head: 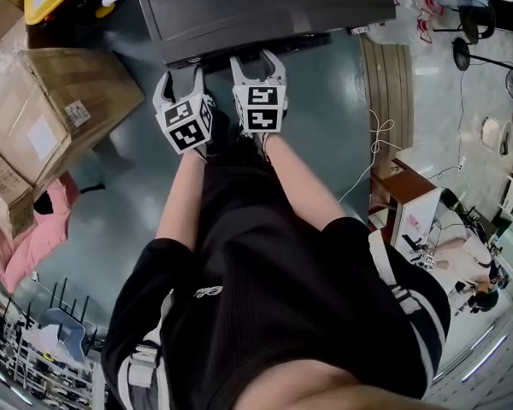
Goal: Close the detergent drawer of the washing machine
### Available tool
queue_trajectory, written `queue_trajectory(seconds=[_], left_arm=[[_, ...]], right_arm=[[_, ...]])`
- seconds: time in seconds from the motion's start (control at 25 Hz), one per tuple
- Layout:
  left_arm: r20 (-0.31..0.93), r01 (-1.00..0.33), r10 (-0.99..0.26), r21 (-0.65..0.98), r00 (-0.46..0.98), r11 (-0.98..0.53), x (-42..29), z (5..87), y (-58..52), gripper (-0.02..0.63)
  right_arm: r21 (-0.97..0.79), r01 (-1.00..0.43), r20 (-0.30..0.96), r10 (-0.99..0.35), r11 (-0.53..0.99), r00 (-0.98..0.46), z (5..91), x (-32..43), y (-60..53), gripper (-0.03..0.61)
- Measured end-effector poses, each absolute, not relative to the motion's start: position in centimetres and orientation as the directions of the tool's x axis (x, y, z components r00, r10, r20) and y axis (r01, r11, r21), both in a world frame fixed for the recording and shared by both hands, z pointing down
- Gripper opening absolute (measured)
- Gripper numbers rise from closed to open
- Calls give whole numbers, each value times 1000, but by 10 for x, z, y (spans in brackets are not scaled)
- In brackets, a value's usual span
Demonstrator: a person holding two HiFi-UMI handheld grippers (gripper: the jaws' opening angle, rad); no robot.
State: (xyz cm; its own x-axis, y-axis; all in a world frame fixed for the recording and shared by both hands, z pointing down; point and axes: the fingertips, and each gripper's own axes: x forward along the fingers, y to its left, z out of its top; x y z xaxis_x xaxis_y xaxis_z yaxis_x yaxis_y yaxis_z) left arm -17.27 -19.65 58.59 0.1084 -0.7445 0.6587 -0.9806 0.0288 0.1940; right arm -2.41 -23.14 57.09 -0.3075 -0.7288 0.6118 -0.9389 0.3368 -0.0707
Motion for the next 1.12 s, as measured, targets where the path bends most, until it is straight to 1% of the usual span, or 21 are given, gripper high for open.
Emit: queue_trajectory(seconds=[0.12, 0.28, 0.68, 0.8, 0.88, 0.96, 1.12], left_arm=[[661, -982, -739, 191, 129, -1, -168, 587, -184, 281], [641, -980, -752, 194, 150, -29, -161, 582, -166, 221], [604, -979, -779, 195, 167, -58, -147, 566, -117, 107], [601, -978, -781, 198, 170, -60, -140, 565, -97, 69], [595, -979, -786, 195, 170, -65, -136, 563, -86, 32], [585, -980, -793, 187, 171, -73, -132, 559, -77, 8], [565, -980, -807, 184, 171, -80, -125, 551, -61, 8]], right_arm=[[-75, -933, 604, -728, 352, -323, 568, -20, -221, 216], [-69, -917, 604, -715, 394, -353, 566, -19, -197, 185], [-56, -887, 586, -704, 459, -402, 550, -19, -145, 47], [-54, -877, 580, -700, 477, -416, 546, -18, -127, 24], [-51, -871, 575, -698, 489, -426, 544, -17, -116, 11], [-43, -862, 572, -695, 505, -436, 541, -16, -104, 6], [-20, -838, 566, -685, 545, -459, 536, -16, -82, 6]])
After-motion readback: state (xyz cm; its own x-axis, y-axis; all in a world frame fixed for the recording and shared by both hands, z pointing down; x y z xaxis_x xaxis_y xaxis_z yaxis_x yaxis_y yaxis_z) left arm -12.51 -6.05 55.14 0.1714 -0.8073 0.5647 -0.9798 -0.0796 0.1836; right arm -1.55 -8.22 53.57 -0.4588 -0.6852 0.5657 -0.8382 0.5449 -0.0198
